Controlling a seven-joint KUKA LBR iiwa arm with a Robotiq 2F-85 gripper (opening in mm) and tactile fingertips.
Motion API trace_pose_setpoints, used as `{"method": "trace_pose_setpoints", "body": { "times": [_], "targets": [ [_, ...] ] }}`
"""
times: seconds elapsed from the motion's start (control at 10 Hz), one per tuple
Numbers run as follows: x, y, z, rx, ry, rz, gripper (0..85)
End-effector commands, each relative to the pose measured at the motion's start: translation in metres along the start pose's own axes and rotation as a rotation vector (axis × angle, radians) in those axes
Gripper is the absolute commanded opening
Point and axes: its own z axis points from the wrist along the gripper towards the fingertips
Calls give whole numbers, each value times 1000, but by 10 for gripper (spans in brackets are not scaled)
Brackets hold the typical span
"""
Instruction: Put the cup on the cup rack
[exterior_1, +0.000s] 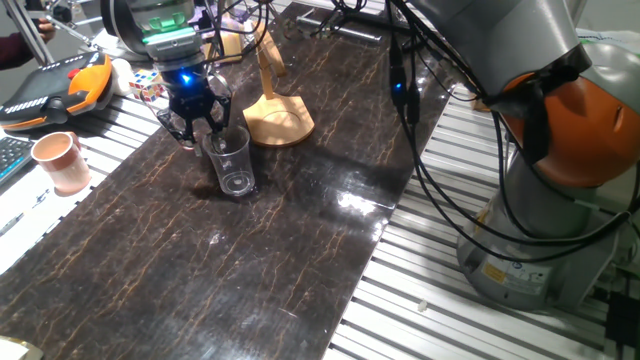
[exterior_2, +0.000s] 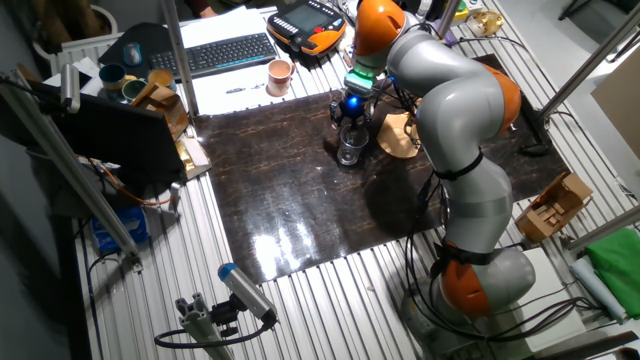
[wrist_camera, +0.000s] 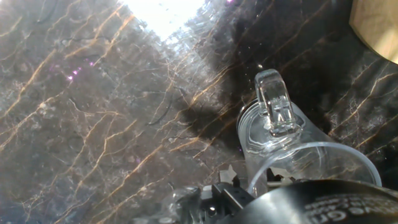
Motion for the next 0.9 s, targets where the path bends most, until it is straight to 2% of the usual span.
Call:
{"method": "trace_pose_setpoints", "body": {
  "times": [0.0,0.6,0.7,0.8],
  "targets": [
    [0,0,0,1,-1,0,323],
    [1,0,3,5,-1,3,273],
    [1,0,2,10,-1,-1,227],
    [1,0,2,13,3,-7,143]
  ]
}}
